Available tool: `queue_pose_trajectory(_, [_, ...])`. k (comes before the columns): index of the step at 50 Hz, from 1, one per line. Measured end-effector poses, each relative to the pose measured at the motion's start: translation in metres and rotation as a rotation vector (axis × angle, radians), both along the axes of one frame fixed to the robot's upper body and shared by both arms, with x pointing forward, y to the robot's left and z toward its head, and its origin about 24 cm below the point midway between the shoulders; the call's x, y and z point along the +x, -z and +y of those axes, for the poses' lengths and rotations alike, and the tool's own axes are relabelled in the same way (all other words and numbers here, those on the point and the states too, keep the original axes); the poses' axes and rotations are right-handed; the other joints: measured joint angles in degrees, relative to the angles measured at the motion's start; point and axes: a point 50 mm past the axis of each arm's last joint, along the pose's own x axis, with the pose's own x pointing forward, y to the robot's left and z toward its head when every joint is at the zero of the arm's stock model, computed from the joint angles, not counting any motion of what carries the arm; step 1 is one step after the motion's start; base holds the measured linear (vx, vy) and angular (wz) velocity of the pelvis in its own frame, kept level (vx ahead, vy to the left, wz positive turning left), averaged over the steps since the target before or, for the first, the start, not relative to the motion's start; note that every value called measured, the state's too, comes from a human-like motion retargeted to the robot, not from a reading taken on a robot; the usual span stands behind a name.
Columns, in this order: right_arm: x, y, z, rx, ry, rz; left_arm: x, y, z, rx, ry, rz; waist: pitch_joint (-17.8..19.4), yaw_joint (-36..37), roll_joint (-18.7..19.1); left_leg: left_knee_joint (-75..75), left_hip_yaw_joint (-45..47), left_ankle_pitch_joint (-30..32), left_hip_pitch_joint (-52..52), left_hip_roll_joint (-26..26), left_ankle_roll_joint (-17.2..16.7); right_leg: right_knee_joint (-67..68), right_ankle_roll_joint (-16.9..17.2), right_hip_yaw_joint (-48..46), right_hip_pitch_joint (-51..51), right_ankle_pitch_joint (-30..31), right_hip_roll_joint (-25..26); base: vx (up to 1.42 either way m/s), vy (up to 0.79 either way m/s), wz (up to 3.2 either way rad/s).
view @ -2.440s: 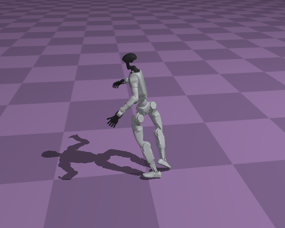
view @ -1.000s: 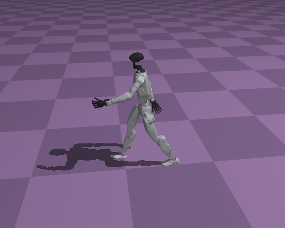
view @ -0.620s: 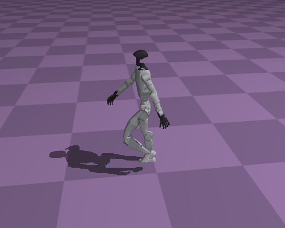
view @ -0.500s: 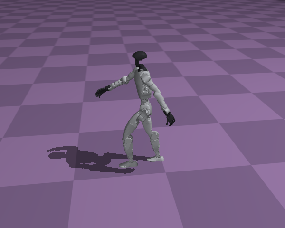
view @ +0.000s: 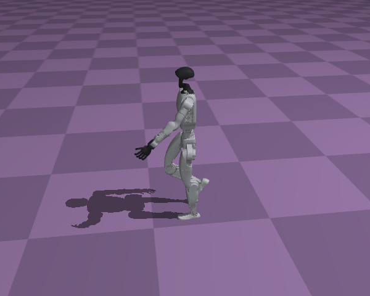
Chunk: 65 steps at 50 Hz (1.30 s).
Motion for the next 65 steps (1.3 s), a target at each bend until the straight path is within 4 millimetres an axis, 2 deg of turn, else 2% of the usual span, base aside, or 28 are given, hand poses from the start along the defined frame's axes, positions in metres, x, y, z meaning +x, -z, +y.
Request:
queue_pose_trajectory(3, [-0.069, -0.009, -0.006, 0.025, 0.095, 0.196, 0.054, -0.070, -0.015, -0.042, 0.110, -0.254, 1.33, -6.95, 2.18, -1.69, -4.33, -1.25, 4.97, 0.89, 0.72, -7.26, 3.06, -2.82, -4.79, 0.07, -1.57, 0.78, -0.03, 1.47])
queue_pose_trajectory(6, [-0.118, -0.024, -0.009, 0.055, 0.168, 0.333, 0.083, -0.133, -0.024, -0.061, 0.214, -0.456, 1.86, -11.71, 3.19, -2.62, -6.75, -2.58, 8.83, 1.37, 1.19, -24.04, 4.78, -5.30, -6.32, 2.20, -4.70, 0.78, -0.12, 0.93])
queue_pose_trajectory(10, [-0.153, -0.039, -0.010, 0.091, 0.265, 0.422, 0.098, -0.191, -0.028, -0.094, 0.271, -0.649, 0.74, -15.44, 2.10, -1.47, -9.10, -5.18, 12.05, -0.95, 1.29, -64.83, 6.42, -9.23, -0.20, 8.39, -8.57, 0.83, -0.21, 0.63])
queue_pose_trajectory(12, [-0.156, -0.040, -0.012, 0.079, 0.289, 0.429, 0.101, -0.209, -0.024, -0.109, 0.212, -0.726, 2.88, -18.24, 0.03, -0.66, -11.96, -7.08, 17.07, -2.67, 0.59, -84.40, 10.33, -9.77, 7.66, 11.41, -10.11, 0.98, -0.30, 1.02])
queue_pose_trajectory(13, [-0.155, -0.039, -0.010, 0.077, 0.290, 0.428, 0.101, -0.215, -0.023, -0.101, 0.191, -0.753, 4.32, -18.98, -1.17, -0.37, -12.98, -7.88, 20.01, -2.80, -0.02, -89.00, 13.30, -9.69, 10.35, 11.56, -10.53, 0.97, -0.42, 0.54])
queue_pose_trajectory(15, [-0.150, -0.035, -0.001, 0.098, 0.289, 0.424, 0.100, -0.214, -0.022, -0.086, 0.186, -0.760, 5.60, -17.58, -1.97, 0.10, -11.95, -8.04, 23.92, -0.24, -2.23, -90.54, 15.68, -7.88, 11.07, 10.42, -7.22, 0.92, -0.62, -0.27])
queue_pose_trajectory(17, [-0.142, -0.030, 0.008, 0.113, 0.280, 0.404, 0.095, -0.188, -0.023, -0.092, 0.203, -0.694, 5.06, -14.94, -1.98, 2.24, -9.94, -5.23, 25.67, 1.95, -3.37, -90.54, 15.68, -6.75, 12.24, 12.06, -3.37, 0.90, -0.62, -0.82])
queue_pose_trajectory(20, [-0.096, -0.015, 0.006, 0.077, 0.253, 0.311, 0.075, -0.129, -0.030, -0.138, 0.237, -0.531, 6.03, -9.27, -3.86, 9.65, -6.48, 3.55, 26.60, -0.47, -1.27, -90.54, 15.68, -5.04, 17.59, 15.23, -2.89, 0.94, -0.38, -1.01])
queue_pose_trajectory(22, [-0.061, -0.007, 0.003, 0.043, 0.226, 0.228, 0.044, -0.066, -0.027, -0.120, 0.258, -0.316, 6.25, -6.70, -7.00, 28.53, -4.06, 5.14, 19.90, -4.08, 2.40, -90.49, 15.68, -3.82, 22.57, 13.96, -6.10, 0.93, -0.14, -0.41])
queue_pose_trajectory(23, [-0.042, -0.004, 0.001, 0.021, 0.219, 0.173, 0.020, -0.031, -0.025, -0.104, 0.271, -0.188, 4.53, -6.70, -8.53, 42.46, -3.32, 4.42, 12.06, -6.34, 4.97, -90.36, 15.68, -3.81, 23.40, 12.77, -9.18, 0.84, 0.02, 0.36])
queue_pose_trajectory(25, [0.014, -0.002, -0.012, -0.046, 0.196, 0.009, -0.032, 0.027, -0.021, -0.077, 0.253, 0.049, 1.00, -6.51, -9.71, 67.86, -0.74, 2.77, -5.10, -8.76, 9.55, -89.74, 13.81, -3.41, 22.67, 10.10, -12.68, 0.76, 0.00, 0.43])
queue_pose_trajectory(28, [0.113, -0.019, -0.032, -0.136, 0.155, -0.279, -0.131, 0.094, -0.001, 0.014, 0.177, 0.422, 1.75, -1.45, -10.03, 92.27, 4.27, -2.22, -20.05, -7.77, 13.03, -87.25, 9.35, 0.06, 24.87, 5.68, -11.49, 0.78, -0.16, -0.75])
queue_pose_trajectory(30, [0.176, -0.043, -0.042, -0.159, 0.133, -0.456, -0.208, 0.120, 0.010, 0.057, 0.140, 0.666, 2.61, 3.30, -10.60, 102.16, 8.10, -5.51, -27.63, -6.91, 13.94, -86.41, 7.44, 3.09, 26.91, 3.79, -10.73, 0.79, -0.13, -1.39])
queue_pose_trajectory(33, [0.258, -0.093, -0.053, -0.160, 0.081, -0.692, -0.320, 0.130, 0.022, 0.057, 0.063, 0.963, 2.59, 11.10, -11.69, 107.10, 13.25, -7.58, -38.04, -4.75, 12.83, -87.14, 5.77, 7.93, 29.54, 2.02, -9.98, 0.77, -0.05, -1.55])
queue_pose_trajectory(35, [0.301, -0.132, -0.057, -0.168, 0.034, -0.834, -0.387, 0.121, 0.028, 0.032, -0.019, 1.107, 2.02, 15.68, -12.69, 105.02, 15.69, -7.32, -43.94, -3.27, 11.29, -88.15, 5.31, 10.55, 31.28, 0.99, -10.12, 0.76, 0.03, -1.36])
queue_pose_trajectory(38, [0.350, -0.192, -0.060, -0.208, -0.040, -1.026, -0.465, 0.097, 0.032, -0.025, -0.169, 1.233, 0.59, 20.41, -14.17, 93.39, 18.07, -5.60, -49.80, -1.05, 9.62, -89.29, 5.45, 13.02, 33.06, -0.41, -10.92, 0.75, 0.09, -0.92])
queue_pose_trajectory(40, [0.373, -0.230, -0.058, -0.240, -0.071, -1.141, -0.502, 0.080, 0.031, -0.062, -0.267, 1.280, -0.46, 22.00, -15.24, 80.29, 19.83, -4.10, -50.95, -0.14, 9.50, -89.63, 5.89, 13.73, 33.83, -1.30, -11.66, 0.74, 0.14, -0.44])
queue_pose_trajectory(42, [0.389, -0.261, -0.055, -0.262, -0.074, -1.246, -0.524, 0.068, 0.029, -0.089, -0.353, 1.303, -1.18, 22.83, -16.18, 61.05, 22.41, -2.52, -48.06, -0.42, 9.35, -89.66, 6.78, 14.25, 34.62, -2.06, -12.30, 0.77, 0.18, -0.35])
queue_pose_trajectory(44, [0.400, -0.284, -0.048, -0.269, -0.051, -1.346, -0.535, 0.062, 0.026, -0.105, -0.426, 1.310, -0.73, 24.36, -15.96, 36.57, 25.68, -0.42, -40.07, -1.44, 7.42, -89.35, 7.95, 15.71, 36.72, -2.82, -11.99, 0.84, 0.22, -0.83])
queue_pose_trajectory(46, [0.405, -0.294, -0.040, -0.254, -0.012, -1.435, -0.540, 0.060, 0.021, -0.110, -0.461, 1.315, 0.69, 26.67, -12.59, 14.02, 28.71, 1.67, -29.14, -0.59, 3.29, -88.37, 8.42, 18.28, 41.22, -3.81, -8.90, 0.93, 0.28, -1.29])
queue_pose_trajectory(48, [0.404, -0.290, -0.032, -0.211, 0.022, -1.485, -0.537, 0.065, 0.014, -0.123, -0.462, 1.308, 1.55, 27.71, -8.36, 0.42, 31.62, 3.05, -20.78, 1.45, -1.19, -86.87, 8.20, 20.37, 46.03, -4.42, -5.22, 0.96, 0.35, -0.87])
queue_pose_trajectory(50, [0.396, -0.269, -0.025, -0.152, 0.030, -1.464, -0.523, 0.076, 0.006, -0.159, -0.452, 1.269, 1.37, 26.94, -6.21, -3.81, 34.21, 3.53, -16.81, 2.55, -4.45, -85.05, 8.12, 21.21, 49.09, -3.46, -3.52, 0.93, 0.39, -0.08])
queue_pose_trajectory(53, [0.364, -0.204, -0.020, -0.083, 0.003, -1.277, -0.472, 0.102, 0.002, -0.237, -0.394, 1.145, 0.39, 23.81, -5.62, -3.81, 35.01, 5.60, -13.13, 1.29, -6.70, -80.29, 8.66, 20.13, 51.02, 4.55, -2.81, 0.92, 0.42, 0.68])
queue_pose_trajectory(55, [0.321, -0.146, -0.022, -0.060, -0.011, -1.066, -0.424, 0.117, 0.006, -0.266, -0.295, 1.044, -0.22, 21.53, -4.62, -3.81, 32.73, 6.74, -9.65, 0.27, -6.93, -72.15, 9.05, 17.46, 50.13, 12.11, -1.28, 0.93, 0.43, 1.25])
queue_pose_trajectory(57, [0.259, -0.088, -0.024, -0.035, -0.009, -0.795, -0.356, 0.128, 0.015, -0.238, -0.159, 0.916, -1.35, 19.10, -3.51, -3.81, 27.66, 6.26, -7.27, -0.38, -5.24, -54.66, 9.48, 12.26, 43.07, 15.34, 0.54, 0.86, 0.40, 1.72])
queue_pose_trajectory(60, [0.147, -0.026, -0.020, 0.021, 0.013, -0.366, -0.226, 0.120, 0.025, -0.119, -0.013, 0.648, -2.85, 14.85, -3.42, -2.99, 18.22, 3.65, -6.30, -2.87, -0.54, -24.63, 6.42, 4.95, 27.22, 12.33, -0.78, 0.77, 0.32, 2.16])
queue_pose_trajectory(62, [0.071, -0.006, -0.010, 0.089, 0.019, -0.110, -0.133, 0.091, 0.021, -0.055, 0.057, 0.424, -2.21, 11.62, -2.97, -0.29, 11.94, 0.68, -5.33, -4.31, 1.58, -9.27, 3.49, 2.11, 18.78, 8.29, -2.82, 0.74, 0.26, 2.48])
queue_pose_trajectory(65, [-0.030, -0.002, 0.014, 0.224, 0.030, 0.178, -0.015, 0.013, -0.002, -0.012, 0.188, 0.071, -0.36, 5.93, -1.01, 1.99, 2.58, -2.14, -1.74, -5.45, 2.82, 6.01, 0.35, -1.87, 9.39, 2.92, -6.31, 0.73, 0.19, 2.72])
